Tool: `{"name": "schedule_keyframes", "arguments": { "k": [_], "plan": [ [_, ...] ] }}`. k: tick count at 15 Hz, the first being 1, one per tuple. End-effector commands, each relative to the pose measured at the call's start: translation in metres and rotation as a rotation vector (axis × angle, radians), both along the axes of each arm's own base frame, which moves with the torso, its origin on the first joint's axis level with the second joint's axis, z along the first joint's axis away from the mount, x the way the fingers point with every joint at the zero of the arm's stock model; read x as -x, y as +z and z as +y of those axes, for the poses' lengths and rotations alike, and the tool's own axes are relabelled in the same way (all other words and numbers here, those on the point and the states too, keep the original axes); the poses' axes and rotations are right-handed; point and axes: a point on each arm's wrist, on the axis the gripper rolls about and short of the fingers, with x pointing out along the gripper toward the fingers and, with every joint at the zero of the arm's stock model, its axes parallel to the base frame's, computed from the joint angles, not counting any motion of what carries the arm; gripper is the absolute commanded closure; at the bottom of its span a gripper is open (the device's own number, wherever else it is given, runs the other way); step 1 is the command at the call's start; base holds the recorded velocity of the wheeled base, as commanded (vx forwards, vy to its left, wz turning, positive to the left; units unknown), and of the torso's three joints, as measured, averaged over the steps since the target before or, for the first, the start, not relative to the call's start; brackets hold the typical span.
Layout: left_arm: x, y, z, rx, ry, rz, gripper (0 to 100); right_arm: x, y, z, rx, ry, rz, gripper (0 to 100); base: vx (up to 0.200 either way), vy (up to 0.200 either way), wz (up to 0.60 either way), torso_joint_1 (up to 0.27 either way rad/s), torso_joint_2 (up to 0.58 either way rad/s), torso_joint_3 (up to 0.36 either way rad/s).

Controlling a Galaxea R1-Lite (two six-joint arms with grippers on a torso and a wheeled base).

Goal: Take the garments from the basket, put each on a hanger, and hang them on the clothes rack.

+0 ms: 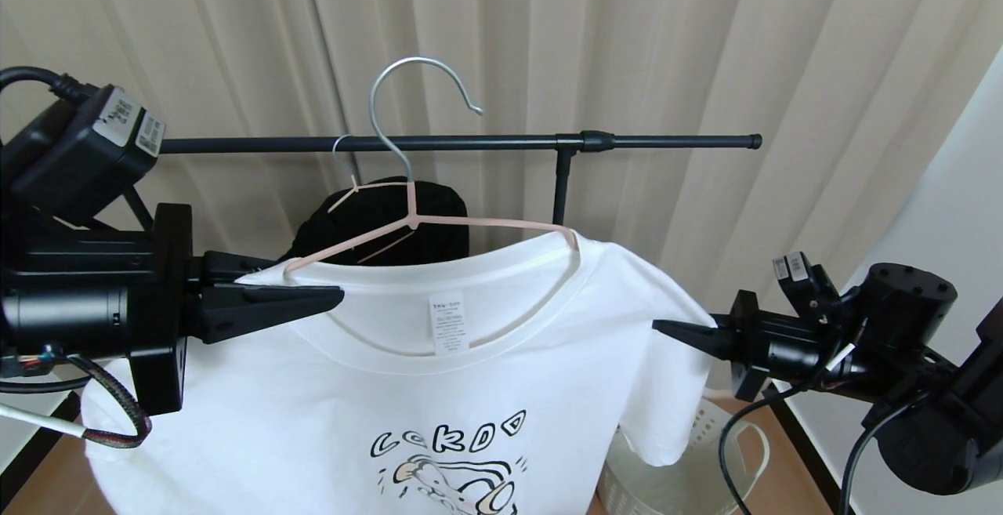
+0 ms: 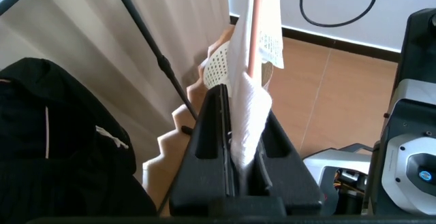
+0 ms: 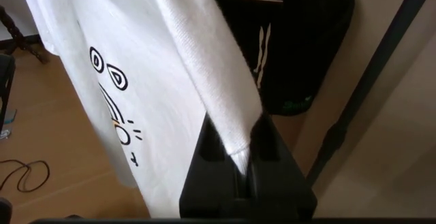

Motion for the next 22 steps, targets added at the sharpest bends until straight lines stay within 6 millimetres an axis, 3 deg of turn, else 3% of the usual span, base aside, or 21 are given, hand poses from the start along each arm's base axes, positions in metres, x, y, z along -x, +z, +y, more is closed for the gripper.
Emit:
{"name": "schedule_keyframes", "arguments": {
  "k": [1,7,14,21,22],
  "plan": [
    [0.000,-0.004,0.000,-0.002,0.004,0.019,100,0.002,0.004,0.001,-0.001,0.004,-0.014,0,0.000,0.000,0.00,0.000,0.00,0.000],
    [-0.003,-0.010,0.011,0.011,0.077,0.065,100,0.017,0.020,0.003,-0.009,0.018,-0.096,0,0.000,0.000,0.00,0.000,0.00,0.000],
    [-0.001,-0.024,0.022,0.040,0.162,0.172,100,0.036,0.054,0.009,-0.074,0.049,-0.116,0,0.000,0.000,0.00,0.000,0.00,0.000],
    [-0.017,-0.026,0.020,0.068,0.285,0.223,100,0.042,0.071,0.007,-0.119,0.020,-0.106,0,0.000,0.000,0.00,0.000,0.00,0.000],
    [-0.026,-0.029,0.018,0.087,0.345,0.248,100,0.038,0.077,0.007,-0.160,-0.019,-0.073,0,0.000,0.000,0.00,0.000,0.00,0.000]
  ]
}}
